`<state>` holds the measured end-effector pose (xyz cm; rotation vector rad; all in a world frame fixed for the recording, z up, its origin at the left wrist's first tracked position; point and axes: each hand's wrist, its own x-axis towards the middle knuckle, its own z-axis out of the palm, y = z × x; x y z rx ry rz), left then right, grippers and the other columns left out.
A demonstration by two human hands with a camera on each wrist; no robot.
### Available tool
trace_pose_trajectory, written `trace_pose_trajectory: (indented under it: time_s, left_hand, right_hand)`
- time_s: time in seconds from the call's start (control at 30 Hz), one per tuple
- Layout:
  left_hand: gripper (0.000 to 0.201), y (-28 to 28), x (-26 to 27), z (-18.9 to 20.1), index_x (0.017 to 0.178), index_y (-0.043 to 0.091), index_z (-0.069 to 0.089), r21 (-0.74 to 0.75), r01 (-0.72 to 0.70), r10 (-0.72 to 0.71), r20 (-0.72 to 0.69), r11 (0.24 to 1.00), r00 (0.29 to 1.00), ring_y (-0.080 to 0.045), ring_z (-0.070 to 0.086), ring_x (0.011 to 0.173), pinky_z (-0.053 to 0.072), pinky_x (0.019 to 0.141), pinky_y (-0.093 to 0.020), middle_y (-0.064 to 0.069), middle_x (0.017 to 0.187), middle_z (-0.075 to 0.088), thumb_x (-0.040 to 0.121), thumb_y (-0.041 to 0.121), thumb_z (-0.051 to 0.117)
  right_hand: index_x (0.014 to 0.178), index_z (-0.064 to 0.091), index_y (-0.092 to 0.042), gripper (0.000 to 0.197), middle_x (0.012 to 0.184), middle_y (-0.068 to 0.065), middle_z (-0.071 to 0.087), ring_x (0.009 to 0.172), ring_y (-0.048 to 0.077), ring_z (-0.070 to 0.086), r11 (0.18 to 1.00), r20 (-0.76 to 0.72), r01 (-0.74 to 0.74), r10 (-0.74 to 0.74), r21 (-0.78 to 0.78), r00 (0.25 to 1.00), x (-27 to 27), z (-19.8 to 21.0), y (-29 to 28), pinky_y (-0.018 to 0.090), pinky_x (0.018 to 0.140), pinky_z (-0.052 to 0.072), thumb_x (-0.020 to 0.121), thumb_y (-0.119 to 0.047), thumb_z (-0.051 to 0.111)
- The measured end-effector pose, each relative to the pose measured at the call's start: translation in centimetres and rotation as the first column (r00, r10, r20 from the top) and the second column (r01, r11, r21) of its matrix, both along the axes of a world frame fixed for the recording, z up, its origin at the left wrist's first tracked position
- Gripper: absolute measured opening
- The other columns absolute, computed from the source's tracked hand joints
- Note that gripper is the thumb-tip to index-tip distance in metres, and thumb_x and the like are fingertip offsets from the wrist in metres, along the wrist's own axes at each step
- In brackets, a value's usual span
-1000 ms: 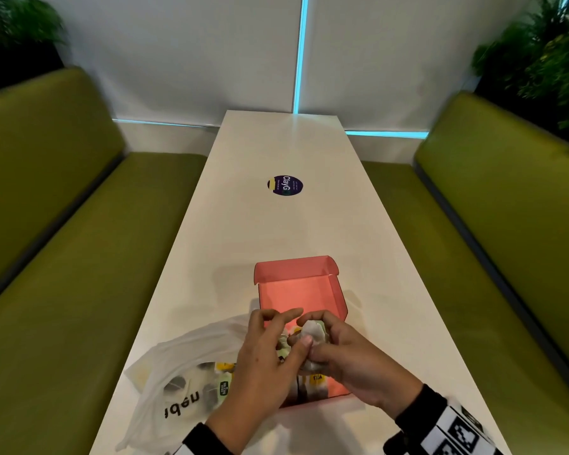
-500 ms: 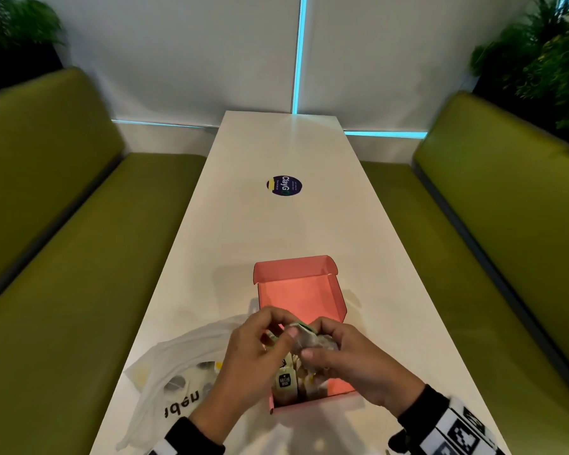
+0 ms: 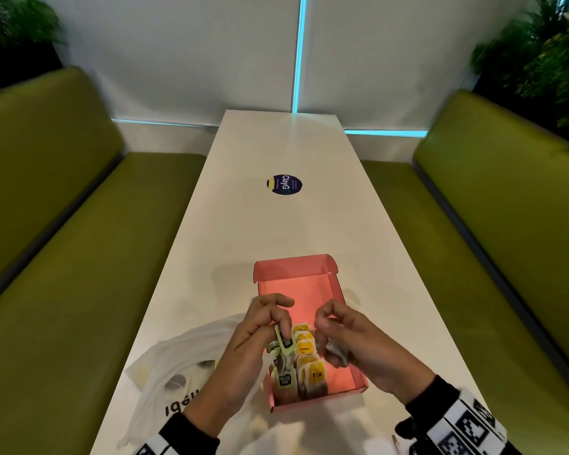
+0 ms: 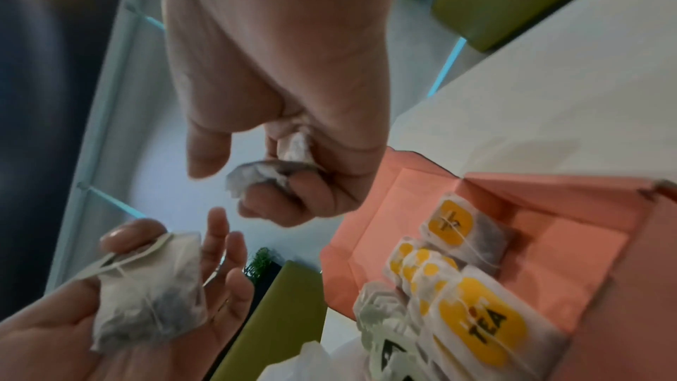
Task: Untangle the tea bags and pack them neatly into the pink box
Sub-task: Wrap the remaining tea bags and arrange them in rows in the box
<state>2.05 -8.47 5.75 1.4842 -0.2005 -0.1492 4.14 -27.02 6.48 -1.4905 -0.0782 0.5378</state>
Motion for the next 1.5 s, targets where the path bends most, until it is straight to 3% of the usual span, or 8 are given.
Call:
trace_pose_trajectory:
  time_s: [0.1,0.2,0.4,0.73,0.87,1.07,1.33,1.5]
  left_hand:
    - [0.024,-0.1,0.0,0.0,0.057,0.025,0.055,-0.029,0.041,-0.042,-0.004,0.999,0.999,-0.004,0.048,0.113,0.039,0.083,-0.009,0.011,0.114,0.054,0.07,0.011,0.041]
    - [0.023,-0.2,0.0,-0.2,0.06,0.026,0.059,-0.048,0.05,-0.05,0.0,0.998,0.999,-0.006,0.047,0.117,0.04,0.088,-0.014,0.012,0.118,0.055,0.071,0.014,0.044]
    - [0.032,-0.6,-0.6,-0.4,0.117,0.026,0.059,-0.124,-0.045,0.023,-0.173,0.991,0.985,-0.016,0.067,0.09,0.052,0.076,-0.026,0.001,0.108,0.069,0.088,0.036,0.05]
    - [0.018,-0.6,-0.7,-1.2,0.09,0.015,0.073,0.115,-0.042,0.069,-0.24,0.993,0.968,-0.014,0.064,0.067,0.052,0.066,-0.026,-0.011,0.083,0.073,0.087,0.001,0.062]
    - [0.018,-0.6,-0.9,-1.4,0.089,0.015,0.074,0.12,0.013,0.02,-0.267,0.993,0.963,-0.014,0.064,0.071,0.052,0.074,-0.032,-0.007,0.082,0.074,0.087,0.002,0.062]
    - [0.035,-0.4,-1.1,-1.4,0.1,0.014,0.07,0.007,-0.005,0.007,-0.293,1.0,0.956,-0.017,0.07,0.084,0.054,0.073,-0.022,-0.007,0.092,0.075,0.079,-0.013,0.063]
    - [0.016,-0.6,-0.5,-1.5,0.09,0.011,0.073,0.043,-0.138,0.145,-0.26,0.989,0.955,-0.016,0.069,0.07,0.054,0.065,-0.022,-0.006,0.079,0.075,0.081,0.0,0.067]
    - [0.02,0.0,-0.2,-2.0,0.096,0.013,0.07,0.12,-0.167,0.195,-0.293,0.979,0.936,-0.016,0.071,0.073,0.057,0.069,-0.025,-0.003,0.08,0.075,0.08,0.002,0.069]
  right_hand:
    - [0.096,0.061,-0.016,0.021,0.061,-0.003,0.049,0.048,0.01,0.039,0.991,-0.015,-0.131,0.131,0.013,0.991,-0.4,-0.1,0.6,0.019,0.049,0.034,0.078,-0.027,0.065]
    - [0.076,0.062,-0.016,0.01,0.061,0.001,0.051,0.045,0.009,0.04,0.982,-0.007,-0.187,0.187,0.009,0.982,-0.7,-0.1,1.2,0.017,0.047,0.033,0.074,-0.021,0.07]
    - [0.071,0.052,-0.009,0.026,0.056,0.0,0.052,0.044,0.009,0.039,0.998,0.049,0.059,-0.058,-0.011,0.997,-0.3,-0.7,1.3,0.018,0.044,0.03,0.074,-0.021,0.074]
    - [0.1,0.066,-0.02,0.038,0.074,-0.001,0.056,0.06,0.02,0.047,0.98,0.137,0.115,-0.093,-0.161,0.986,0.6,0.7,0.7,0.026,0.052,0.042,0.066,-0.036,0.073]
    - [0.078,0.069,-0.021,0.005,0.082,0.022,0.062,0.063,0.023,0.05,0.965,0.191,0.044,0.007,-0.26,0.982,0.9,1.3,1.1,0.028,0.052,0.042,0.077,-0.018,0.074]
    - [0.069,0.069,-0.015,0.01,0.08,0.033,0.06,0.059,0.029,0.05,0.953,0.176,0.133,-0.087,-0.272,0.981,1.3,0.8,1.2,0.036,0.054,0.045,0.078,-0.016,0.074]
    - [0.088,0.069,-0.016,0.018,0.074,0.007,0.065,0.056,0.016,0.052,0.946,0.137,0.03,0.016,-0.323,0.99,1.3,1.1,1.3,0.024,0.048,0.042,0.073,-0.018,0.078]
    - [0.07,0.062,-0.027,0.019,0.061,-0.008,0.059,0.05,0.004,0.047,0.839,0.234,0.017,0.133,-0.545,0.963,1.2,0.4,1.6,0.023,0.051,0.041,0.076,-0.012,0.074]
